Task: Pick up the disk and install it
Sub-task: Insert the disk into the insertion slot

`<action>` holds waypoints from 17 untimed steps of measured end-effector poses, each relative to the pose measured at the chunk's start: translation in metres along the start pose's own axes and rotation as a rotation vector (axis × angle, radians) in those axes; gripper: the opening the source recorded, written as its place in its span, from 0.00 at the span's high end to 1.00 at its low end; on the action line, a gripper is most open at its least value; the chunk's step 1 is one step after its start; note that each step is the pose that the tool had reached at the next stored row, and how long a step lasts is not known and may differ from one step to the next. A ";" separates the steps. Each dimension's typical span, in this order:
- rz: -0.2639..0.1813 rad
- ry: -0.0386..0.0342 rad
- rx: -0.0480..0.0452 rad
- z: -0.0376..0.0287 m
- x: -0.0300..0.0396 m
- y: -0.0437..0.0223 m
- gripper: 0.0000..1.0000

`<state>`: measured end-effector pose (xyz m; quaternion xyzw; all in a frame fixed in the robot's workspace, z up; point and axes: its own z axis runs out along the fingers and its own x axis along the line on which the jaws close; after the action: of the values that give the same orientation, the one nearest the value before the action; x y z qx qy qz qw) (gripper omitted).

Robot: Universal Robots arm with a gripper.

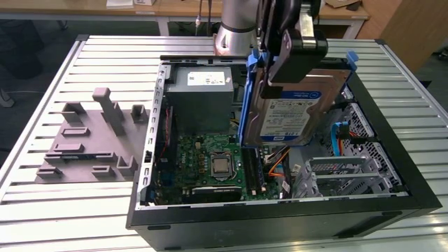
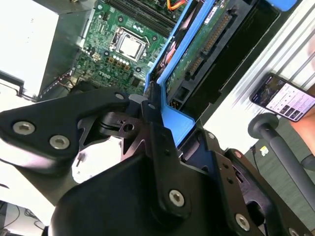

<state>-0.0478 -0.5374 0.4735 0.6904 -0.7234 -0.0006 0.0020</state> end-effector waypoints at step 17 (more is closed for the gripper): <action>-0.003 0.0002 -0.0001 0.0062 0.0142 -0.0160 0.64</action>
<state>-0.0325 -0.5524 0.4672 0.6914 -0.7225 -0.0005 0.0020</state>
